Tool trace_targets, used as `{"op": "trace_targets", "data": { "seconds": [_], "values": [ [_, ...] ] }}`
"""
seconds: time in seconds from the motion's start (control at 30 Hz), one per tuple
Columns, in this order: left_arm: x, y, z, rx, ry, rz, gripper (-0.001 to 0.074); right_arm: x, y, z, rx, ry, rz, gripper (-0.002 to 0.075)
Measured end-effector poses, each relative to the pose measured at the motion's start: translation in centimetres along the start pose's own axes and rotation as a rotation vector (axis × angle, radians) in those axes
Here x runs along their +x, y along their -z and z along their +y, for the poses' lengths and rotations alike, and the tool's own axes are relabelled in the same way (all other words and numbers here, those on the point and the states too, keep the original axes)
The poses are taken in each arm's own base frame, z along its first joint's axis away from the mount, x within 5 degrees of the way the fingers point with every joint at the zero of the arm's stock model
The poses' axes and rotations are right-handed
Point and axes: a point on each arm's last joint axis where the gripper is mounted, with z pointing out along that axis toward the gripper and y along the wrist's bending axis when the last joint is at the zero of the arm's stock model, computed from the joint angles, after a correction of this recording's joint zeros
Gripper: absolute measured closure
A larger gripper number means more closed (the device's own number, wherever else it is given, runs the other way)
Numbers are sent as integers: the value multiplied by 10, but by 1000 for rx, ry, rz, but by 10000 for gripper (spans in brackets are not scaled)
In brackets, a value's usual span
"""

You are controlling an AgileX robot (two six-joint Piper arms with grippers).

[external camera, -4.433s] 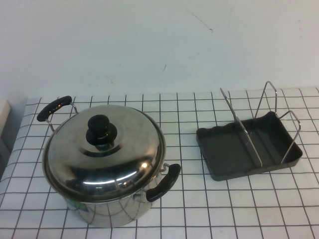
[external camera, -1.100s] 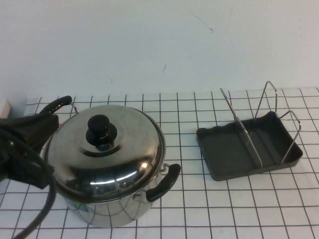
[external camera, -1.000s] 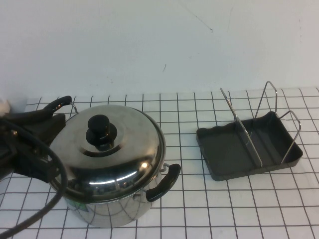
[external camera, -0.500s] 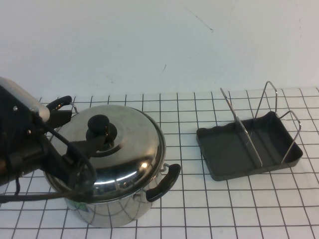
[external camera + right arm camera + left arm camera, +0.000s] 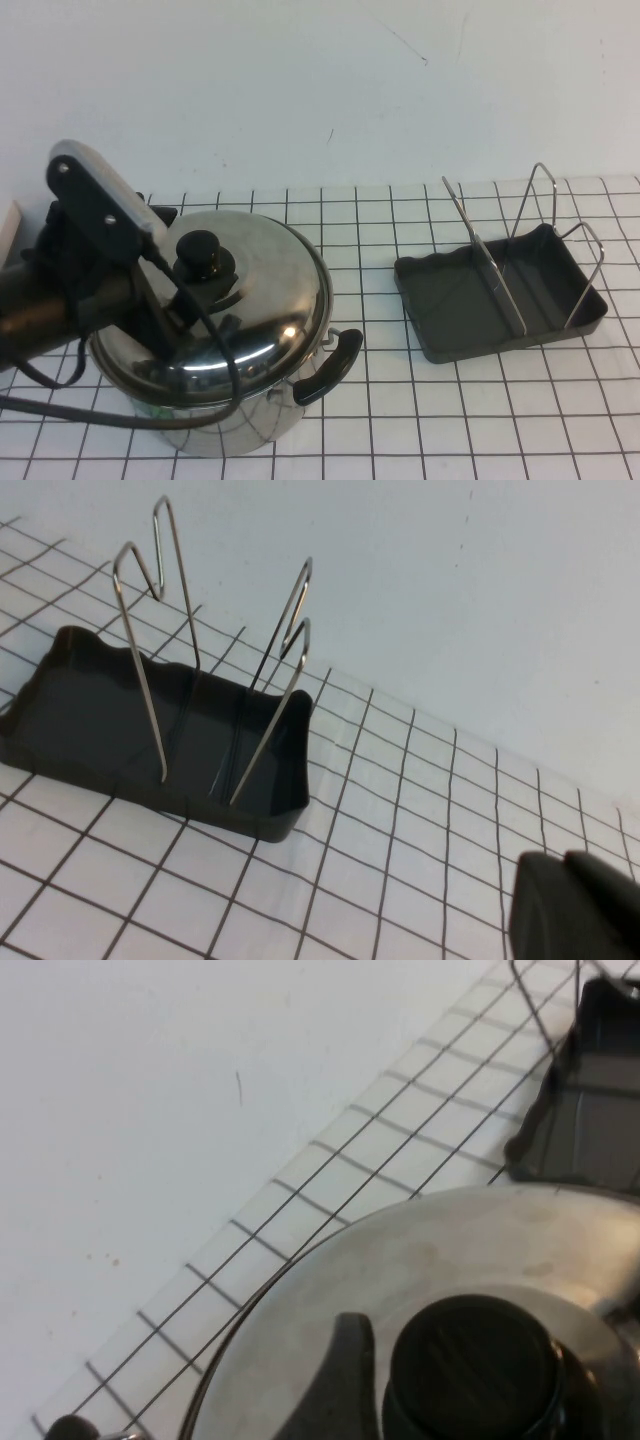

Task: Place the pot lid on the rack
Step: Open the pot, then hand over the pot lid

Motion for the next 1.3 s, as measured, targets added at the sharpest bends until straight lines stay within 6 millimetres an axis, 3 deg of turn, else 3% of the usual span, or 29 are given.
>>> {"op": "trace_targets", "data": {
  "seconds": [0.37,0.53,0.7,0.87,1.1,1.3],
  "values": [
    [8,-18,-2,-19,17,77,102,1,-1,0,1,1,0,729],
    [7,-27,3,-16,100,84,212,1,-1,0,0,1,2,729],
    [6,-28,3,-10,149,76,400,1,-1,0,0,0,2,729],
    [5,-28,2,-3,152,67,402,1,-1,0,0,0,2,729],
    [-12,-10,1,-23,45,3,402,1,-1,0,0,0,2,729],
    [-53,24,-5,-5,2,-185,402,-6,-1,1,-11,-113,-74,729]
  ]
}}
